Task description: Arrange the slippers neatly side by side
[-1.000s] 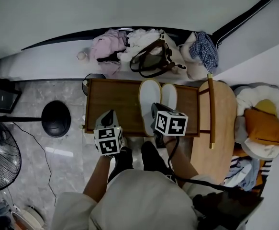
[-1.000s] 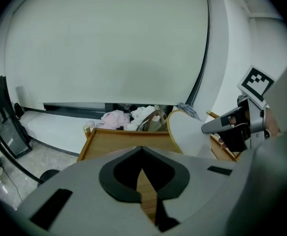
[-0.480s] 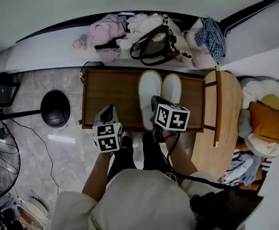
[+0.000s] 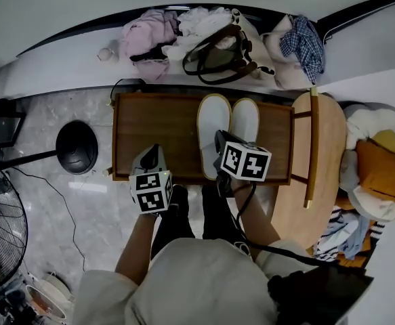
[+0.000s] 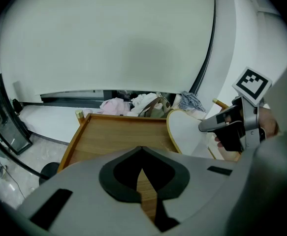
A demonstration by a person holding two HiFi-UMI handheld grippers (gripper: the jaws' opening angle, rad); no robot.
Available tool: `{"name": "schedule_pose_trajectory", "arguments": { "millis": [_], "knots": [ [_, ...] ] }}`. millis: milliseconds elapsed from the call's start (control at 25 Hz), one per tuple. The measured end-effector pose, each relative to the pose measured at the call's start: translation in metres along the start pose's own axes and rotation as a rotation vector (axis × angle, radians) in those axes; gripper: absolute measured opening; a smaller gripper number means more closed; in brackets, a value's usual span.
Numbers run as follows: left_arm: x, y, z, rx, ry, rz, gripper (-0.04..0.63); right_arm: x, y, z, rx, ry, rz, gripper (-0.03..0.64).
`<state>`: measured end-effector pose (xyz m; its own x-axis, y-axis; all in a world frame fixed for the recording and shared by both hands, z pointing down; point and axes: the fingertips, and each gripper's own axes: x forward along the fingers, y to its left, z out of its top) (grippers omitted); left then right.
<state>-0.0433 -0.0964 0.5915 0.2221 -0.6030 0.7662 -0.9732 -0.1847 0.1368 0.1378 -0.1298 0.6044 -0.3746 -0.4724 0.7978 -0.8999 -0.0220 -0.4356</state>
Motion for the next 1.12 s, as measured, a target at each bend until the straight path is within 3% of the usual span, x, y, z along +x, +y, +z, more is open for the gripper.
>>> {"name": "schedule_pose_trajectory", "arguments": {
  "millis": [1120],
  "knots": [
    [0.015,-0.011,-0.008,0.005,0.049,-0.010,0.003,0.014,-0.022,-0.006,0.047,0.041,-0.034,0.044]
  ]
}}
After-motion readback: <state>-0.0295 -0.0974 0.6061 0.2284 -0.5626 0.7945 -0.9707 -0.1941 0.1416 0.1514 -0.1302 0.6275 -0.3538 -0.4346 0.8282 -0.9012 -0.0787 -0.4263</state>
